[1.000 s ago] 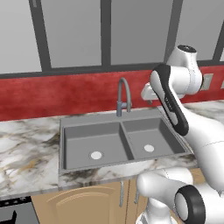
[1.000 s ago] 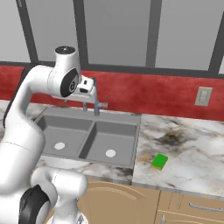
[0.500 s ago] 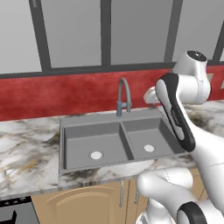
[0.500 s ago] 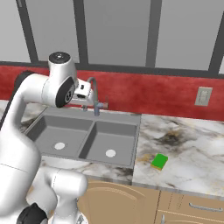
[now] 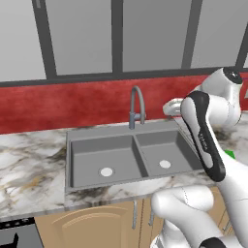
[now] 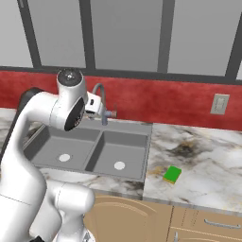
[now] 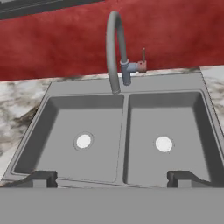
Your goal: Soak the sponge with water for a few seconds and then drop it inside the sink.
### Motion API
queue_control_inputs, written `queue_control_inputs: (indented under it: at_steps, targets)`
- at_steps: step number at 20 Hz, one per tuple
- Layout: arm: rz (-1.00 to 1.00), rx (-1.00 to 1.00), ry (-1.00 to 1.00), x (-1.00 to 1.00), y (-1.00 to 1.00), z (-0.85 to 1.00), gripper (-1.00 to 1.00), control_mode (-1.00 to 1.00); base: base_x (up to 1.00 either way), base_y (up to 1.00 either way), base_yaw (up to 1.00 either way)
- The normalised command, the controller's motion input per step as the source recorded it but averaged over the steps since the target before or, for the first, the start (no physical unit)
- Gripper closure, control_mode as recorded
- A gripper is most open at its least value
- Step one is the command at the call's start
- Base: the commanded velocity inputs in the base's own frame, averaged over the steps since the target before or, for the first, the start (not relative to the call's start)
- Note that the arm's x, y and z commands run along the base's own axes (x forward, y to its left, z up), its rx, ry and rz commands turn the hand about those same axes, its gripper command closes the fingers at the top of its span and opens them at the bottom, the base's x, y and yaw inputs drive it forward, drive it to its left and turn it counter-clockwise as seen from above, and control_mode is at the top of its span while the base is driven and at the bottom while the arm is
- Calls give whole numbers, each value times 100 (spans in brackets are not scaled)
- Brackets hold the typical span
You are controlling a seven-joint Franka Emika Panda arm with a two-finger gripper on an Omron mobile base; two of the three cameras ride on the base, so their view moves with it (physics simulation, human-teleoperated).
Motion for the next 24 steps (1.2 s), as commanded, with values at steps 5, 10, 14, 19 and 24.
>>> queue_control_inputs:
  at_steps: [5, 10, 14, 19, 24]
  targets:
    - [0, 2, -14, 1, -16, 0, -100, -100, 0, 0, 0]
    - [2, 0, -14, 0, -13, 0, -100, -100, 0, 0, 0]
    - [4, -7, -3, 0, 0, 0, -100, -100, 0, 0, 0]
    - [2, -10, -3, 0, 0, 0, -100, -100, 0, 0, 0]
    - [2, -10, -5, 2, 0, 0, -100, -100, 0, 0, 0]
